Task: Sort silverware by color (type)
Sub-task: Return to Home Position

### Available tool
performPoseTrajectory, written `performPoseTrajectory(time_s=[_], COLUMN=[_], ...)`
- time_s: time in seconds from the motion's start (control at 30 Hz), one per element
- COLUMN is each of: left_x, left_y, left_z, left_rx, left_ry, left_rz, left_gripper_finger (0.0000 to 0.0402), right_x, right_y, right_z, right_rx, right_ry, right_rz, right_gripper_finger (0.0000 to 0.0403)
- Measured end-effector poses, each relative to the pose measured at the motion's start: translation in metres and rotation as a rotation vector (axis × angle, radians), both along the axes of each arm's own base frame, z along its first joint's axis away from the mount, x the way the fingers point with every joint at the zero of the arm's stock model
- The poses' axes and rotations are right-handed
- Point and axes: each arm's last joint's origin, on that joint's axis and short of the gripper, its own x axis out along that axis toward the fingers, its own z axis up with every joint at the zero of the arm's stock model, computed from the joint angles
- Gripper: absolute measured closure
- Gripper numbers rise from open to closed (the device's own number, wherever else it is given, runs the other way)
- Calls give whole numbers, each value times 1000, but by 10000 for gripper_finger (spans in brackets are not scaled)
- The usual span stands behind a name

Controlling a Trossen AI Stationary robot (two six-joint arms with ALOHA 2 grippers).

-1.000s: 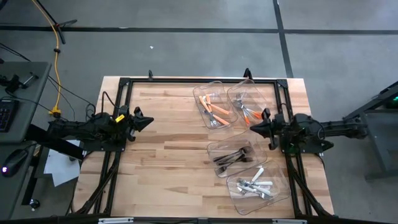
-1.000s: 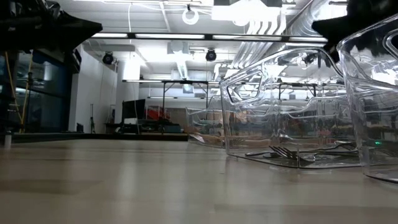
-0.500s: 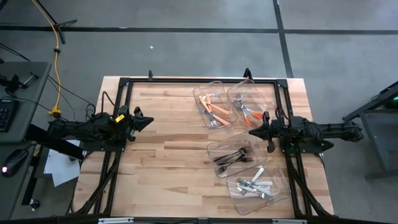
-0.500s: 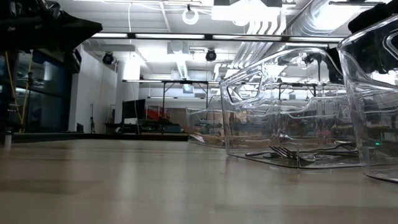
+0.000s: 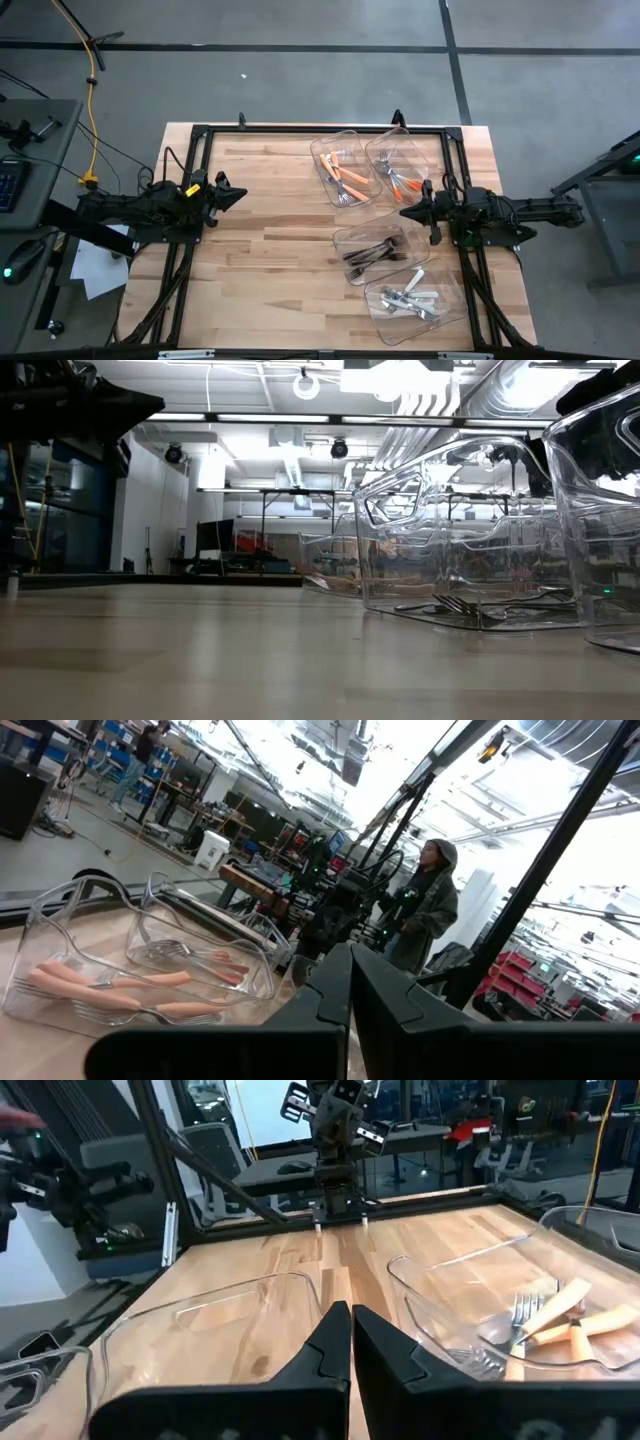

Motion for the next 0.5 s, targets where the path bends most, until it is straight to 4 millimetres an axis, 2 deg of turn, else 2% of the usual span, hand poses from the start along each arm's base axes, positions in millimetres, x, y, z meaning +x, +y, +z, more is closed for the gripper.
performPoseTrajectory(time_s=[0.3,0.5], left_x=[0,0], left_y=[0,0], left_z=[0,0], left_rx=[0,0], left_ry=[0,0], left_rz=[0,0], left_gripper_finger=[401,401], right_x=[0,-3], right_y=[0,0], right_z=[0,7], right_rx=[-5,-2], right_ry=[-1,-81], right_rz=[0,-4], right_gripper_finger=[403,402])
